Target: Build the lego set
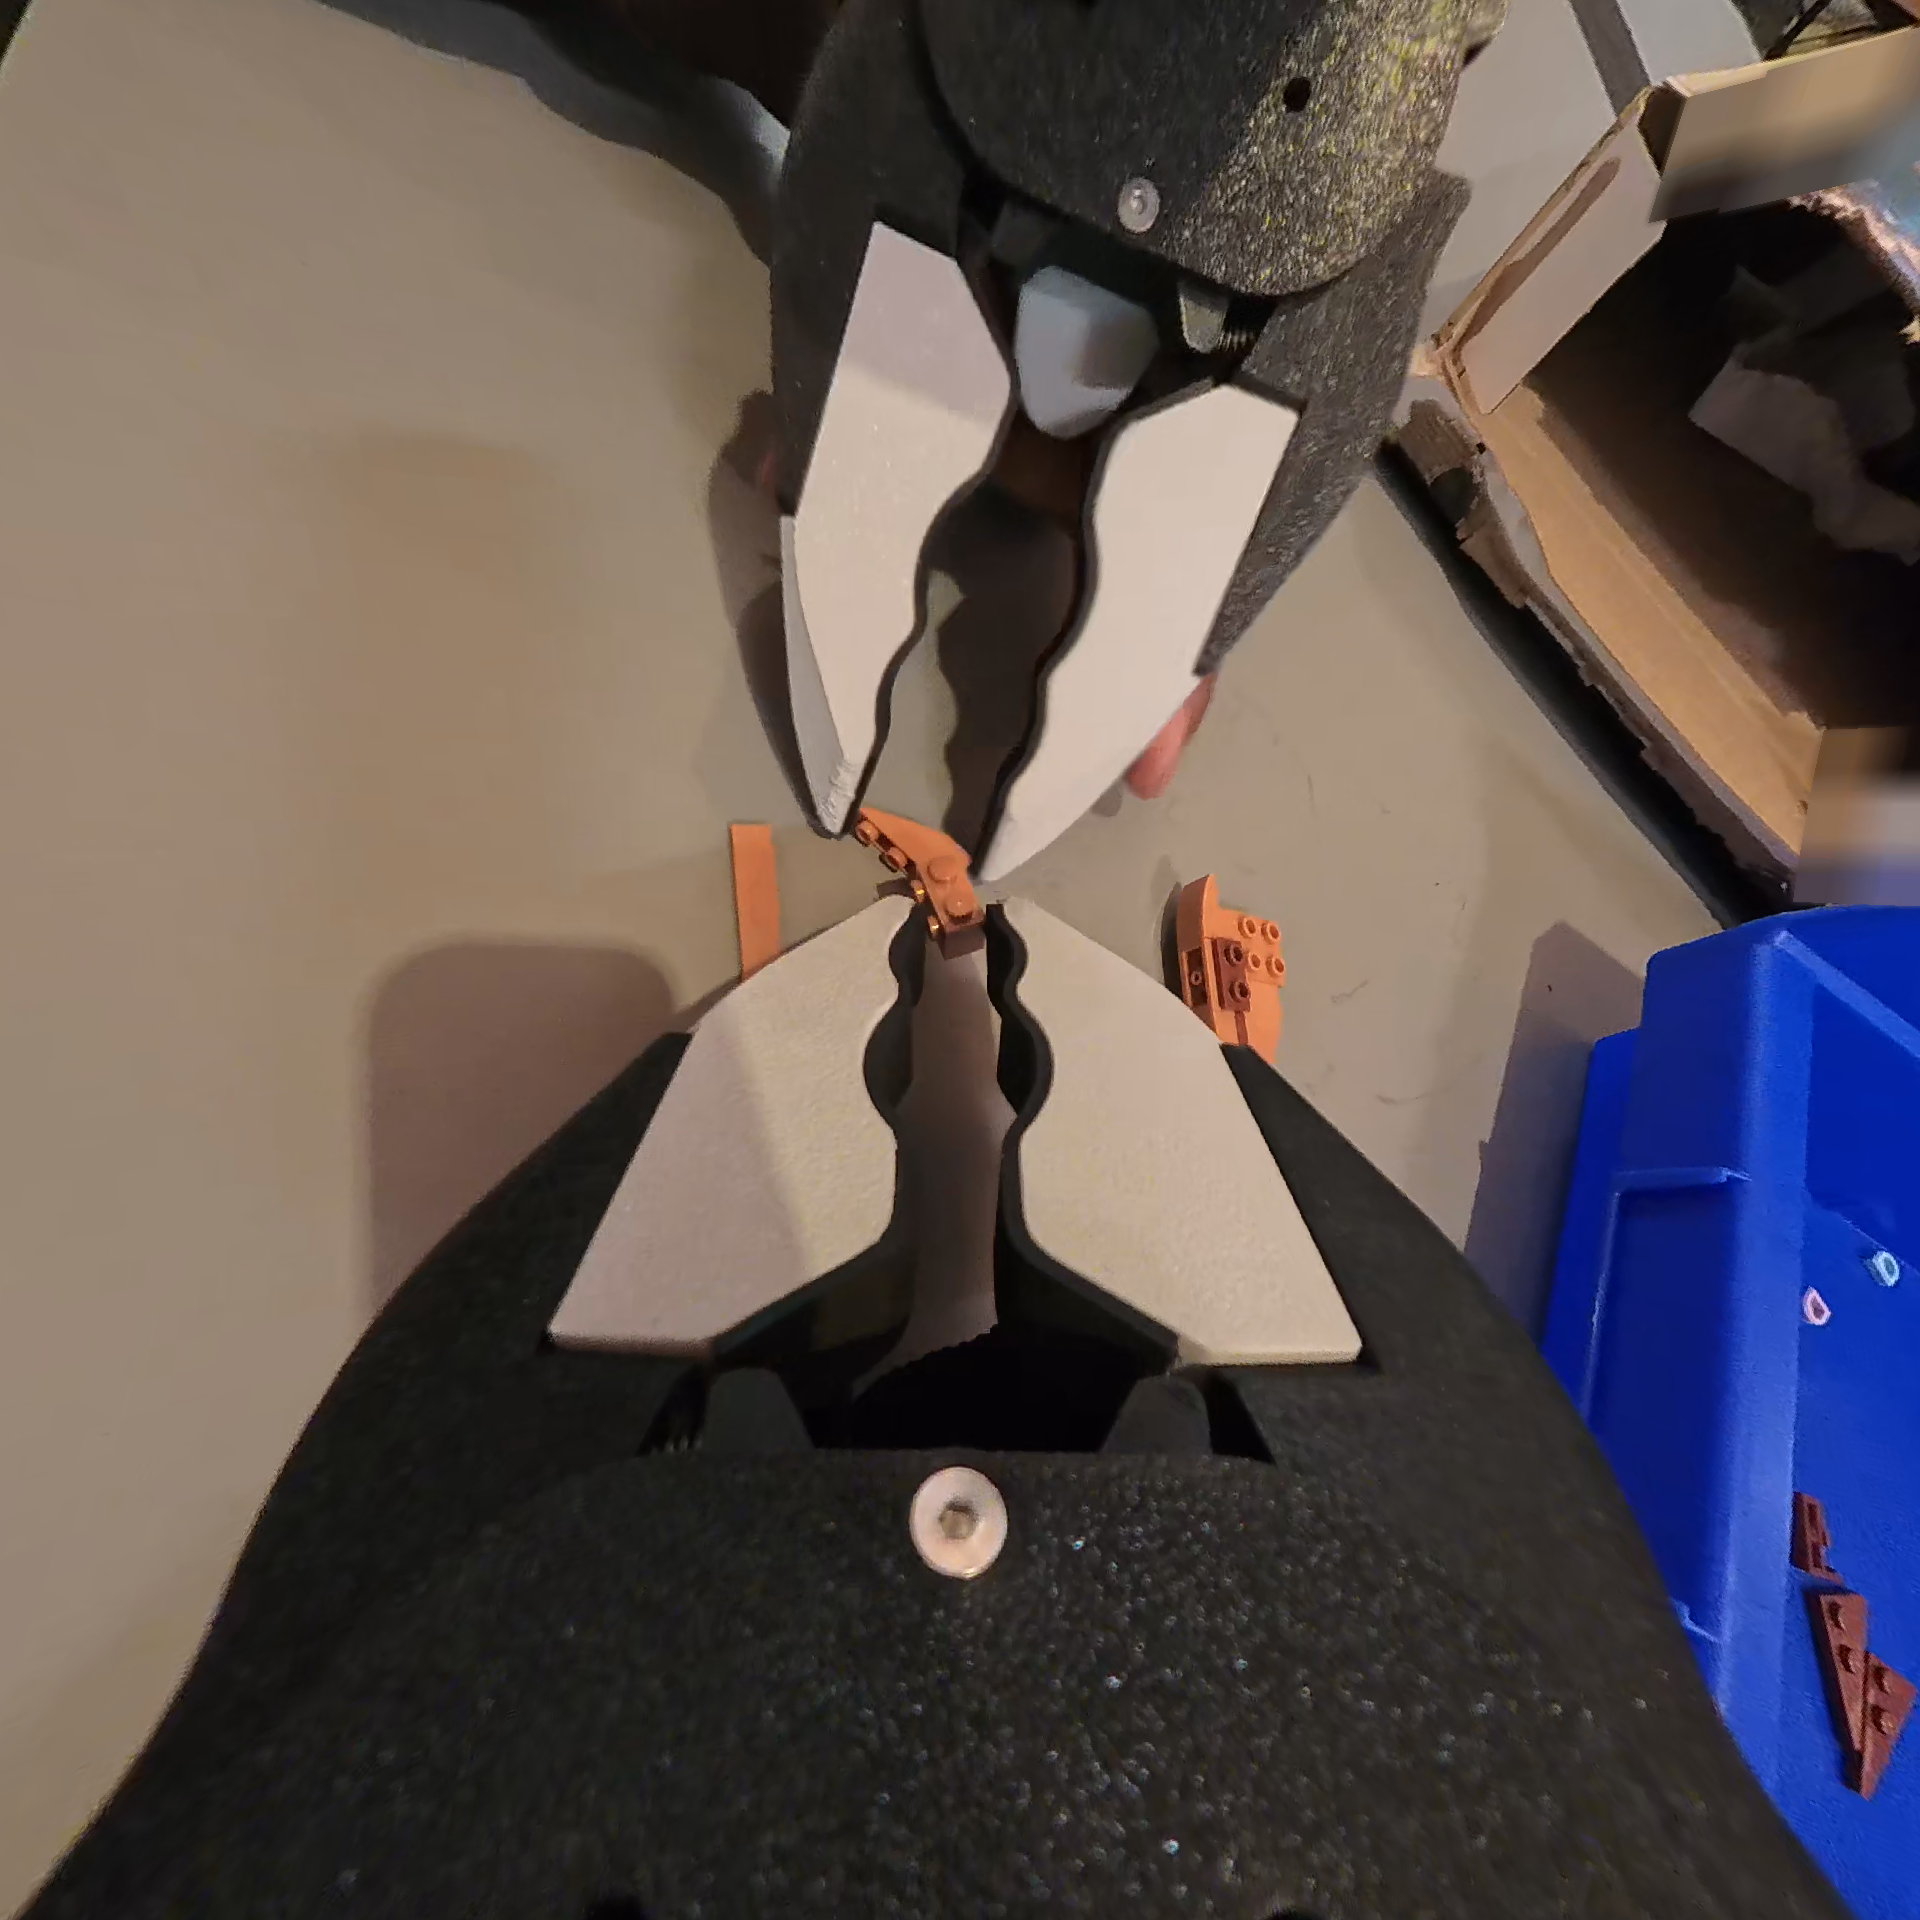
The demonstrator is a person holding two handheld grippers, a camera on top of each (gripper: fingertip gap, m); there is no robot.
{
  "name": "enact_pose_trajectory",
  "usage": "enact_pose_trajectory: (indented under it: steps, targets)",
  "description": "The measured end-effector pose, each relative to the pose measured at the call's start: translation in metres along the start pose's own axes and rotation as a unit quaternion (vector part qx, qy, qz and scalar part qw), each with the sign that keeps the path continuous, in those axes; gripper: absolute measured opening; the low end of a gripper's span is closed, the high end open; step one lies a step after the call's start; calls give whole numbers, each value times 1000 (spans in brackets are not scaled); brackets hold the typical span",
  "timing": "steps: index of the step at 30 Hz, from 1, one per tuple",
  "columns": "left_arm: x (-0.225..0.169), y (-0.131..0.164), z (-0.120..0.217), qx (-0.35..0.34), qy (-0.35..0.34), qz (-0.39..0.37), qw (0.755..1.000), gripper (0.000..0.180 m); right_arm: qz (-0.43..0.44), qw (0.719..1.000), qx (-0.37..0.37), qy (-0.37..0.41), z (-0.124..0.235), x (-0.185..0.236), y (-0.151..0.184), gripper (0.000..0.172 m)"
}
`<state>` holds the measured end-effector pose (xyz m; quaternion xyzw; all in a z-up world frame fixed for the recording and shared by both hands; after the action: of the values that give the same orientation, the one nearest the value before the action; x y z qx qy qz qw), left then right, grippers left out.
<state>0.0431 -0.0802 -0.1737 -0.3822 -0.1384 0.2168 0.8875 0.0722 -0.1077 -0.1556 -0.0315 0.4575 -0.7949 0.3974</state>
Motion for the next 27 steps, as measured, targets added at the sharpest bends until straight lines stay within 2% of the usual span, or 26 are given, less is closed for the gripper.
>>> enact_pose_trajectory:
  steps: [4,8,11,14,18,21,27]
  targets:
    - [-5,-2,-2,4,-2,-7,1000,26,5,1000,-1,1,0,0,0,11]
    - [-7,-3,-2,-13,-6,29,999,25,17,999,-29,4,6,1,-8,11]
    - [-13,-17,11,-86,11,66,994,25,32,996,-81,4,15,4,-25,11]
    - [-21,-34,28,-183,45,112,976,25,42,988,-147,6,24,6,-45,11]
    - [-29,-52,40,-267,87,149,948,25,30,974,-226,-7,38,10,-65,10]
    - [-32,-64,49,-325,120,175,921,25,17,967,-253,-20,44,11,-71,10]
    - [-28,-69,61,-378,142,203,892,25,8,963,-269,-29,50,11,-74,10]
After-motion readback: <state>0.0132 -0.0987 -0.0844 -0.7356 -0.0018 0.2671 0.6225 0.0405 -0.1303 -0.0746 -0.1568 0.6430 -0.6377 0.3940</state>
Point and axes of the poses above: each gripper's, where its closed fingertips meet, z back along the fingers, y out of its underside, x = y × z across the jaws, the point moved 2 cm from there along z, back along the fingers, and after that the axes turned 2 degrees about -x, right-handed, at the moved point
